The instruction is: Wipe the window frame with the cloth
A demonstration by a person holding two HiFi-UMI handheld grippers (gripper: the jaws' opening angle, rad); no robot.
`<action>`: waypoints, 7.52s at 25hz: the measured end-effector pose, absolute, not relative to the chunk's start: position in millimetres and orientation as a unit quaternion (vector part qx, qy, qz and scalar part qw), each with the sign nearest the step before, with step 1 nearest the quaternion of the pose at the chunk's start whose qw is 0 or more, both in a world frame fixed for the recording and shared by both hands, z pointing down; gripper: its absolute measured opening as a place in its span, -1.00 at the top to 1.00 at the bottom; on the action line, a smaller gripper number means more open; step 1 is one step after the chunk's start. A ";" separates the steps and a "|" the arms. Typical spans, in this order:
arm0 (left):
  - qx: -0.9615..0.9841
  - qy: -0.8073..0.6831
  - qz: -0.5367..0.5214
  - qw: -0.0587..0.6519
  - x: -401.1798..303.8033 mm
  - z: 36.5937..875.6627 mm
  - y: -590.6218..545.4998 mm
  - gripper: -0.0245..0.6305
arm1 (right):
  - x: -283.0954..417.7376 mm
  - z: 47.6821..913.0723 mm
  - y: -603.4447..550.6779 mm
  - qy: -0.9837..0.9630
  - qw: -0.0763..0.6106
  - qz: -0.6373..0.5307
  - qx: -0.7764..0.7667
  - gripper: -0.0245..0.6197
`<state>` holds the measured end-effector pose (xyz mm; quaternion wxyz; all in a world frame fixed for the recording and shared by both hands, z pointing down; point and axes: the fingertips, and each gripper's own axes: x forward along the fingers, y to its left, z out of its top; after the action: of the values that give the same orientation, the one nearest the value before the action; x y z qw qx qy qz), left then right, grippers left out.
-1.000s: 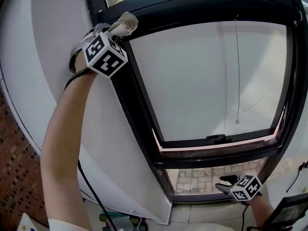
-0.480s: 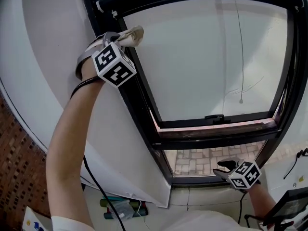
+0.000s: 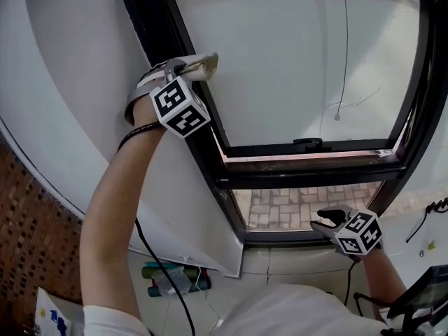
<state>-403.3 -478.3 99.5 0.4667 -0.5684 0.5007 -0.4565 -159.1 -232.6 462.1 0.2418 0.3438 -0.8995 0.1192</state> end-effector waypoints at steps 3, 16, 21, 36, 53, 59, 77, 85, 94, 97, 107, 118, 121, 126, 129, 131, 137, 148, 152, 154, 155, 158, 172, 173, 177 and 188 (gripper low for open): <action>-0.586 0.497 -0.460 0.445 -401.5 138.8 -482.6 0.65 | -154.3 460.5 -234.7 -0.898 0.235 0.119 0.352 0.47; -0.604 0.484 -0.485 0.406 -401.7 314.7 -493.4 0.65 | -141.7 458.8 -229.3 -0.886 0.245 0.126 0.374 0.47; -0.625 0.477 -0.484 0.384 -404.3 384.3 -490.2 0.65 | -138.3 460.9 -226.2 -0.880 0.251 0.131 0.382 0.47; -0.688 0.480 -0.472 0.270 -403.0 550.3 -487.2 0.65 | -137.1 472.6 -218.8 -0.865 0.276 0.157 0.389 0.47; -0.738 0.615 -0.275 0.032 -384.9 563.7 -481.5 0.65 | -80.2 495.5 -195.4 -0.845 0.267 0.202 0.418 0.47; -0.757 0.614 -0.224 -0.001 -320.3 569.8 -471.6 0.65 | -42.9 505.0 -186.7 -0.842 0.261 0.215 0.419 0.47; -0.789 0.585 -0.187 -0.025 -102.8 575.0 -440.9 0.65 | 93.8 516.1 -161.4 -0.833 0.237 0.229 0.443 0.47; -0.819 0.544 -0.178 -0.028 18.1 577.6 -420.3 0.65 | 166.4 515.2 -133.3 -0.817 0.231 0.233 0.474 0.47; -0.855 0.491 -0.166 -0.025 150.0 579.3 -399.0 0.65 | 243.0 520.7 -87.8 -0.785 0.232 0.252 0.516 0.47; -0.869 0.467 -0.161 -0.034 201.0 581.4 -387.8 0.65 | 267.0 521.8 -69.4 -0.769 0.233 0.260 0.535 0.47; -0.899 0.398 -0.182 -0.034 308.1 596.7 -369.4 0.65 | 314.2 524.9 -31.9 -0.730 0.217 0.280 0.585 0.47; -0.918 0.257 -0.290 0.082 347.5 601.7 -312.5 0.65 | 312.1 533.2 -45.4 -0.746 0.182 0.277 0.577 0.47; -0.894 0.217 -0.352 0.173 352.7 596.3 -317.3 0.65 | 311.9 533.5 -52.6 -0.753 0.172 0.271 0.575 0.47; -0.841 0.171 -0.429 0.282 344.4 566.5 -341.9 0.65 | 311.7 535.0 -56.8 -0.759 0.163 0.264 0.572 0.47; -0.823 0.154 -0.444 0.318 342.0 535.1 -348.7 0.65 | 313.1 532.8 -59.8 -0.763 0.163 0.255 0.571 0.47; -0.813 0.143 -0.452 0.338 341.3 514.9 -349.6 0.65 | 312.9 532.6 -63.0 -0.766 0.169 0.249 0.569 0.47; -0.787 0.121 -0.464 0.387 342.7 453.3 -352.0 0.65 | 302.2 532.0 -77.6 -0.779 0.179 0.234 0.553 0.47; -0.747 0.109 -0.472 0.455 341.8 334.7 -360.1 0.63 | 296.3 535.5 -89.3 -0.791 0.187 0.219 0.539 0.47; -0.725 0.122 -0.463 0.494 342.9 262.1 -359.8 0.63 | 297.1 537.2 -92.6 -0.794 0.183 0.220 0.536 0.47; -0.717 0.134 -0.456 0.509 342.3 222.6 -359.0 0.63 | 296.8 534.8 -95.4 -0.796 0.179 0.218 0.535 0.47; -0.714 0.140 -0.453 0.515 341.7 202.8 -358.7 0.63 | 296.7 532.9 -96.8 -0.798 0.177 0.215 0.535 0.47; -0.709 0.159 -0.445 0.524 339.0 146.4 -359.2 0.63 | 297.9 527.8 -101.1 -0.801 0.171 0.208 0.535 0.47; -0.656 0.285 -0.370 0.593 344.3 -90.4 -360.5 0.63 | 296.9 516.8 -107.9 -0.803 0.183 0.194 0.532 0.47; -0.651 0.294 -0.365 0.597 343.1 -103.2 -360.6 0.63 | 298.6 515.4 -106.9 -0.802 0.183 0.194 0.535 0.47; -0.641 0.321 -0.356 0.599 338.6 -137.8 -360.7 0.63 | 304.6 514.6 -101.4 -0.796 0.179 0.197 0.544 0.47; -0.615 0.315 -0.362 0.626 338.0 -135.8 -350.2 0.63 | 299.3 523.0 -97.7 -0.798 0.179 0.206 0.537 0.47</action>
<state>338.0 -350.2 -135.8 0.6264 -0.6146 0.3150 -0.3615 299.3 -97.7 523.0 0.1793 0.5373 -0.7979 0.2061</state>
